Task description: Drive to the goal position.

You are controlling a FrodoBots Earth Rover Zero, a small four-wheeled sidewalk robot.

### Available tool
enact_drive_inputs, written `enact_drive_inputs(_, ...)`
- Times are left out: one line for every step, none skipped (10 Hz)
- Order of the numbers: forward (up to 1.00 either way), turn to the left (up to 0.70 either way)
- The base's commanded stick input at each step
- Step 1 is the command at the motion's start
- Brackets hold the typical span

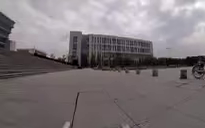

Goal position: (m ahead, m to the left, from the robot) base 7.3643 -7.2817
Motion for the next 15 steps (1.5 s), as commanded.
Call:
enact_drive_inputs(0.70,0.00)
enact_drive_inputs(0.70,0.00)
enact_drive_inputs(0.70,-0.01)
enact_drive_inputs(0.70,-0.08)
enact_drive_inputs(0.70,-0.25)
enact_drive_inputs(0.70,-0.31)
enact_drive_inputs(0.70,-0.10)
enact_drive_inputs(0.70,0.00)
enact_drive_inputs(0.70,0.00)
enact_drive_inputs(0.70,0.00)
enact_drive_inputs(0.70,0.00)
enact_drive_inputs(0.70,0.00)
enact_drive_inputs(0.70,0.00)
enact_drive_inputs(0.70,0.00)
enact_drive_inputs(0.70,0.00)
